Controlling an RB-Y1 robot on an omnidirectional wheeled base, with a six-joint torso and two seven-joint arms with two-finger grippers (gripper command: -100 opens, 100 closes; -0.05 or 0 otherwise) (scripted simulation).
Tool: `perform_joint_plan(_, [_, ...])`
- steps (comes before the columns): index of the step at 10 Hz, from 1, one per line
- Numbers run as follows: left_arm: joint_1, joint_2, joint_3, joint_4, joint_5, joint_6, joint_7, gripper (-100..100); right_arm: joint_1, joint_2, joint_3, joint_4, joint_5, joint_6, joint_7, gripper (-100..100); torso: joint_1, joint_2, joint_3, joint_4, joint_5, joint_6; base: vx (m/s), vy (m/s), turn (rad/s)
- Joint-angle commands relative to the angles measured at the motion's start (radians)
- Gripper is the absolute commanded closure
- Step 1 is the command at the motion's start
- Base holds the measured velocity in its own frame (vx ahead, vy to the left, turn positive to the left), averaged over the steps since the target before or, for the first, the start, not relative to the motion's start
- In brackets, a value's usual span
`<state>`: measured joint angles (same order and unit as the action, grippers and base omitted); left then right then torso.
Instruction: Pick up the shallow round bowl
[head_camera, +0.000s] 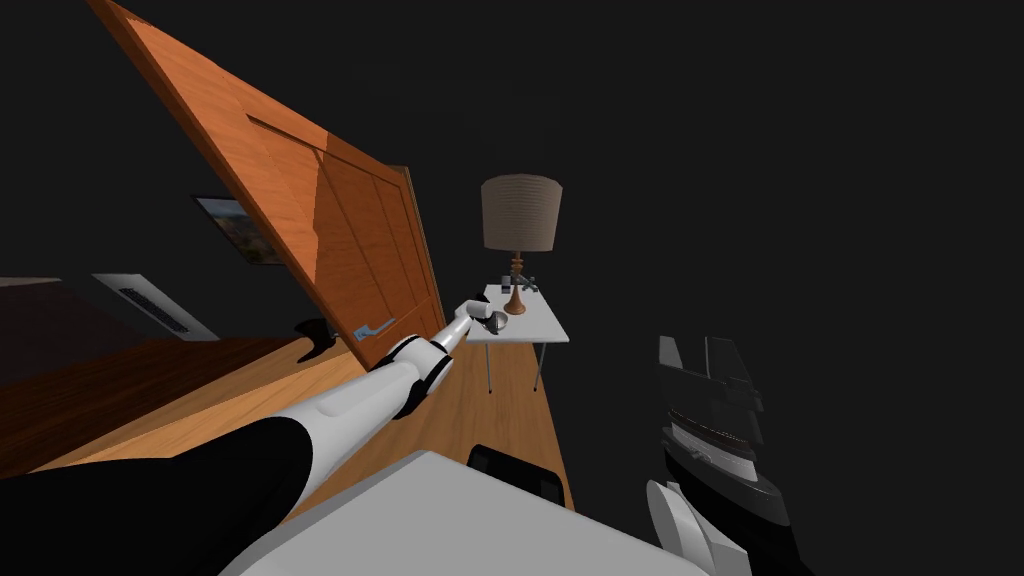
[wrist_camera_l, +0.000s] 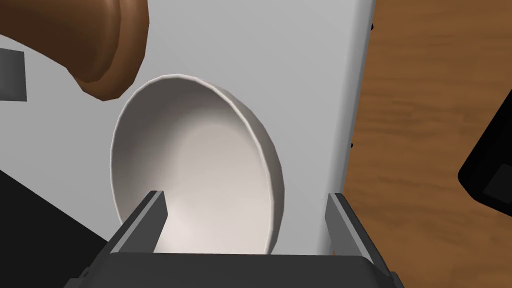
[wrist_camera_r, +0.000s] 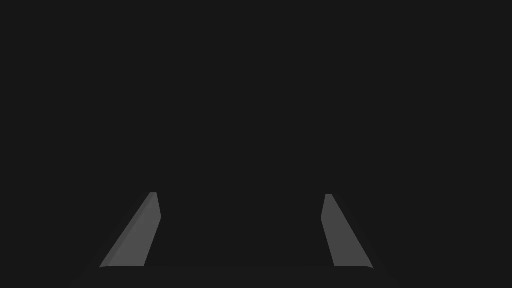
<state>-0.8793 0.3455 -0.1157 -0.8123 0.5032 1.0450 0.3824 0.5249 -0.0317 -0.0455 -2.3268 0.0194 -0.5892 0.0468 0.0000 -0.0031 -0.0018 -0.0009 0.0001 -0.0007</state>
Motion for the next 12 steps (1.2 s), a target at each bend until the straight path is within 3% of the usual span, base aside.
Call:
perform_joint_plan(1, [0.011,0.001,-0.012,0.030,-0.001,0.026,0.002,-100,0.000,0.000,0.000,0.000,0.000,0.000,0.000,0,0.000,0.000,0.000,0.000,0.000,0.000,0.038,-0.011,0.043])
perform_joint_plan(2, [0.000,0.003,-0.005,0.029,0.003,0.011,-0.004,-100,0.000,0.000,0.000,0.000,0.000,0.000,0.000,0,0.000,0.000,0.000,0.000,0.000,0.000,0.016,-0.004,0.012])
perform_joint_plan(3, [0.000,0.004,-0.006,0.033,0.004,0.015,-0.005,0,0.000,0.000,0.000,0.000,0.000,0.000,0.000,0,0.000,0.001,0.001,0.000,0.000,0.000,0.000,0.000,0.000])
perform_joint_plan(4, [0.016,-0.006,-0.001,0.046,-0.005,-0.014,-0.013,-100,0.000,0.000,0.000,0.000,0.000,0.000,0.000,0,0.001,0.002,0.001,0.001,0.000,0.000,0.037,-0.007,-0.023])
perform_joint_plan(5, [0.027,-0.013,0.003,0.055,-0.011,-0.033,-0.017,-100,0.000,0.000,0.000,0.000,0.000,0.000,0.000,0,0.000,0.001,0.001,0.000,0.000,0.000,0.078,-0.010,-0.029])
perform_joint_plan(6, [0.009,-0.012,0.000,0.067,-0.007,-0.025,-0.016,-100,0.000,0.000,0.000,0.000,0.000,0.000,0.000,0,0.000,-0.001,-0.001,0.000,0.000,0.000,0.038,-0.004,-0.004])
perform_joint_plan(7, [0.009,-0.013,0.000,0.069,-0.008,-0.029,-0.017,100,0.000,0.000,0.000,0.000,0.000,0.000,0.000,0,0.000,0.000,0.000,0.000,0.000,0.000,0.006,-0.001,0.001])
perform_joint_plan(11, [0.010,-0.013,0.001,0.069,-0.007,-0.028,-0.015,100,0.000,0.000,0.000,0.000,0.000,0.000,0.000,0,0.000,0.003,0.002,0.001,0.000,0.001,0.000,0.000,0.000])
perform_joint_plan(12, [0.010,-0.013,0.001,0.069,-0.007,-0.028,-0.015,0,0.000,0.000,0.000,0.000,0.000,0.000,0.000,0,0.000,0.003,0.002,0.001,0.000,0.001,0.000,0.000,0.000])
